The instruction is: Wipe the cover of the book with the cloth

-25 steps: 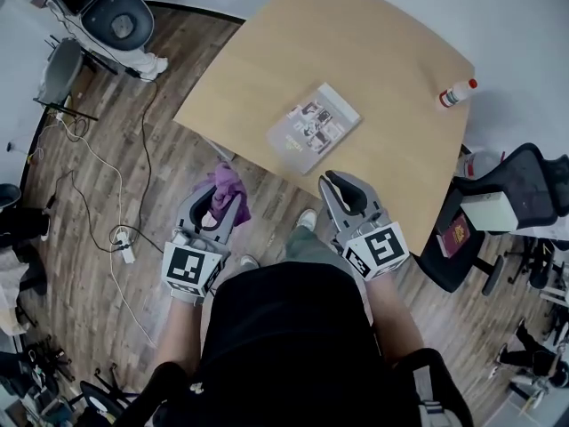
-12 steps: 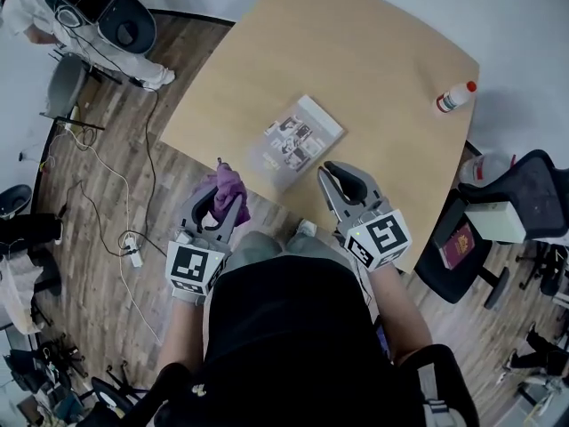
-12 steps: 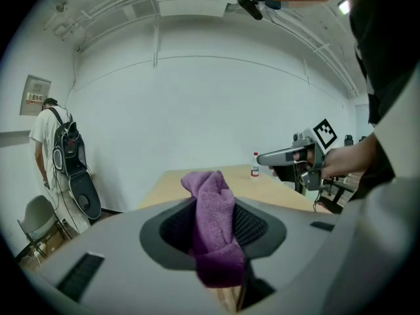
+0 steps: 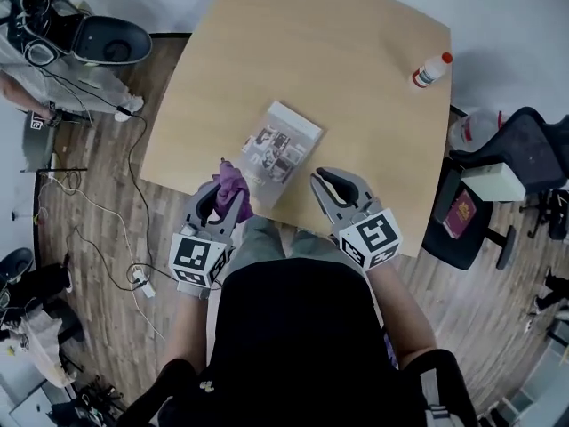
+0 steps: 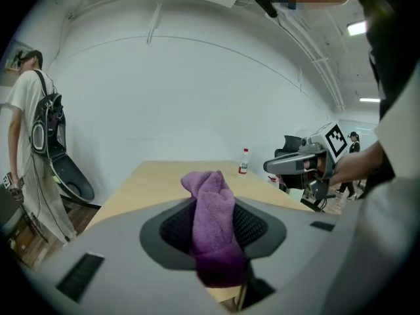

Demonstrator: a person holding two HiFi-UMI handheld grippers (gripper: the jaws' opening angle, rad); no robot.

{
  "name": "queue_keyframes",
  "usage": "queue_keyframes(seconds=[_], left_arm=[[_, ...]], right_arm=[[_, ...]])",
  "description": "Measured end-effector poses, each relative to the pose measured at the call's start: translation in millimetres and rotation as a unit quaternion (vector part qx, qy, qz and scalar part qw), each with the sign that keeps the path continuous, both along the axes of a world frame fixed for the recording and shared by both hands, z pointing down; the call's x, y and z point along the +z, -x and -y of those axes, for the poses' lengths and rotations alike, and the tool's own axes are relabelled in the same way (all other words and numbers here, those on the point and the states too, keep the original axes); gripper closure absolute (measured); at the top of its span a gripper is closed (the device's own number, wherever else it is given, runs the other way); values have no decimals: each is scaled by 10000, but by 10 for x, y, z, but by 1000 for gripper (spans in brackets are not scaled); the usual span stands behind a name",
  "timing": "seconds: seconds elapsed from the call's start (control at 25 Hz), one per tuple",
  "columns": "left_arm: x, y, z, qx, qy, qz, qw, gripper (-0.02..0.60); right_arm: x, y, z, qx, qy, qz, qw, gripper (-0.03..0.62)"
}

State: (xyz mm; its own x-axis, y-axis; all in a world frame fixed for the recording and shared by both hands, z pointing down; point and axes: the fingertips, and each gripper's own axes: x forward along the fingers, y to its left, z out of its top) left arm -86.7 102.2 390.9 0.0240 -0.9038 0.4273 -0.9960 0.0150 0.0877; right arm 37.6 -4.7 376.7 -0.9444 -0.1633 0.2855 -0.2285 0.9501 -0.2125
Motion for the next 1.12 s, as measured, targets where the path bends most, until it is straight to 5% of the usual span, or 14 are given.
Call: queue_keyframes(seconds=[0.32, 1.12], left_arm=[[394, 151, 634, 1055, 317, -184, 9937, 430], [1428, 607, 1991, 2177, 855, -579, 9705, 430]], right_arm=[[482, 187, 98, 593, 300, -685, 9954, 537], [1740, 603, 71, 1176, 1241, -2183, 9608, 537]])
